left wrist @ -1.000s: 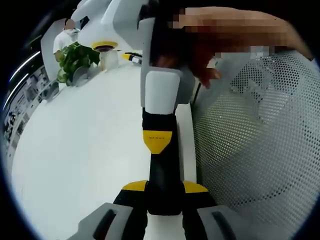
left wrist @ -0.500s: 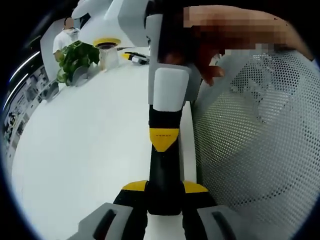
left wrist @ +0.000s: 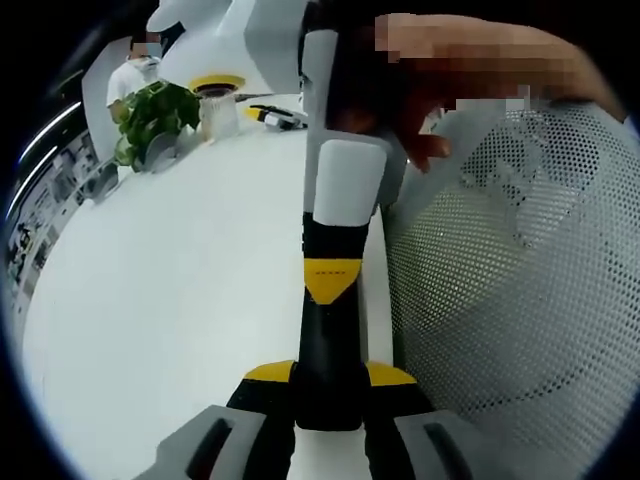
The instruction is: Press the specified remote control buttons in sequence, fully releasing each button before pressing the next.
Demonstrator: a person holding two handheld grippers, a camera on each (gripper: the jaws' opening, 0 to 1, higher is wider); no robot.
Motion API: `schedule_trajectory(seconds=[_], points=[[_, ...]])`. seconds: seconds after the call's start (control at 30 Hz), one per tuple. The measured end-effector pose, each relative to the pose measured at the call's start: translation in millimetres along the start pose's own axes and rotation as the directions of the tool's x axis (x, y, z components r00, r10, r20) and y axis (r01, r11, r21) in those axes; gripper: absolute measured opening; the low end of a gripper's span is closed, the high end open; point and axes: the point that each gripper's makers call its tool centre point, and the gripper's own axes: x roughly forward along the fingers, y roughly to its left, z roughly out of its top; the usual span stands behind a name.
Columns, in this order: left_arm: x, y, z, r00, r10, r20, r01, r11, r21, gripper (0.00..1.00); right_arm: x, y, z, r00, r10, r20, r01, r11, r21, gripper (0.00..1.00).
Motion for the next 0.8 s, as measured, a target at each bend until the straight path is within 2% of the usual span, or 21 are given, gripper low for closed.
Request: schedule_trajectory(seconds=[0.5,0.8], points=[[0.5,-0.2,0.1,1.0,0.001,0.002,-0.001,1.0,0.0,0.24,-0.8,-1.5,-0.3,1.0,0.023,0.006,-0.023,0.999,0.03,0.0],[0.4,0.0,-0.2,1.0,0.0,0.001,0.0,1.0,0.002,0.24,-1.8,-2.3,-4.1,0.999,0.034,-0.012,-0.033,0.997,0.063,0.0]])
